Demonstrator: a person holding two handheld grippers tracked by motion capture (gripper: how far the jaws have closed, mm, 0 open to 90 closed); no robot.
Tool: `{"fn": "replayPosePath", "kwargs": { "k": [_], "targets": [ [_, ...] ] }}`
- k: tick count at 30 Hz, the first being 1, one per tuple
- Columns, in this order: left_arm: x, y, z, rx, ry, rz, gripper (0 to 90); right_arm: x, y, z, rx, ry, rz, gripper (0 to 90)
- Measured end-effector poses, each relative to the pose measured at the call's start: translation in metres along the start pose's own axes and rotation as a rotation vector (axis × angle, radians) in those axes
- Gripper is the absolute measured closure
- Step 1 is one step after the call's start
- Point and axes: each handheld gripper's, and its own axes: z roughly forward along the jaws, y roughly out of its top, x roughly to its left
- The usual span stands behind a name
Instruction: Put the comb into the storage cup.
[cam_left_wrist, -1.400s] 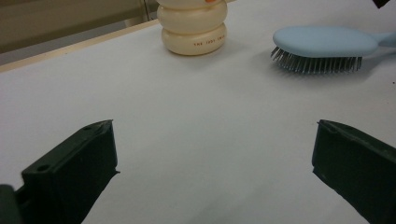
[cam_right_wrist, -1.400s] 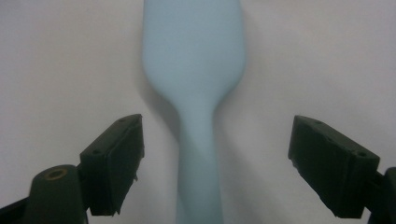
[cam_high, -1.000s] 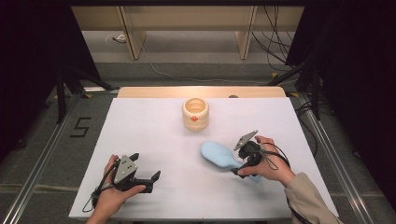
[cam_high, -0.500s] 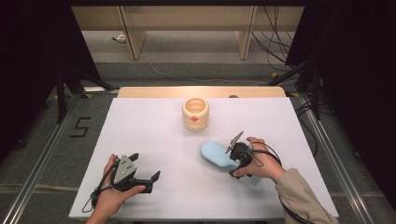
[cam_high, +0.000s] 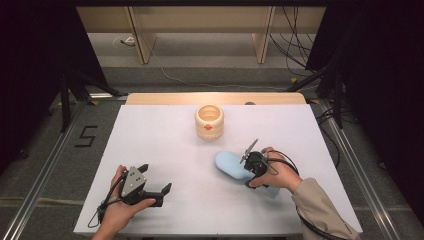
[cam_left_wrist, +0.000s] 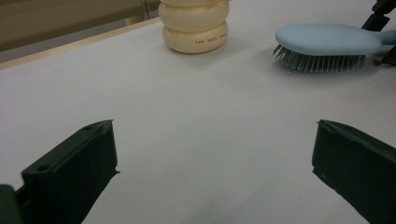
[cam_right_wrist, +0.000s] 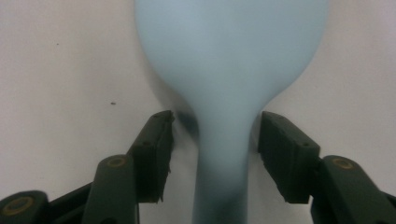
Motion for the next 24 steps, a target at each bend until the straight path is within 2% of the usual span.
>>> {"fn": "replayPosePath", "kwargs": {
  "k": [8,15,16,17,18,24],
  "targets": [
    [0.000,0.000,0.000,0.000,-0.001,-0.001,0.0,0.001,0.006,-0.001,0.047,0.017,-0.021,56.4],
    [-0.001,0.000,0.000,0.000,0.000,-0.001,0.0,0.002,0.012,-0.001,0.099,0.003,0.002,69.5],
    [-0.001,-0.001,0.000,0.002,-0.001,-0.001,0.0,0.002,0.012,-0.001,0.099,0.003,0.002,69.5],
    [0.000,-0.001,0.000,0.002,-0.002,0.001,0.0,0.001,0.012,-0.001,0.098,0.009,0.028,69.8],
    [-0.001,-0.001,0.000,0.002,-0.002,0.001,0.0,0.001,0.012,-0.001,0.094,0.011,0.033,69.9],
    [-0.001,-0.001,0.000,0.003,-0.002,0.001,0.0,0.002,0.012,-0.001,0.098,0.002,0.037,70.2]
  ]
}}
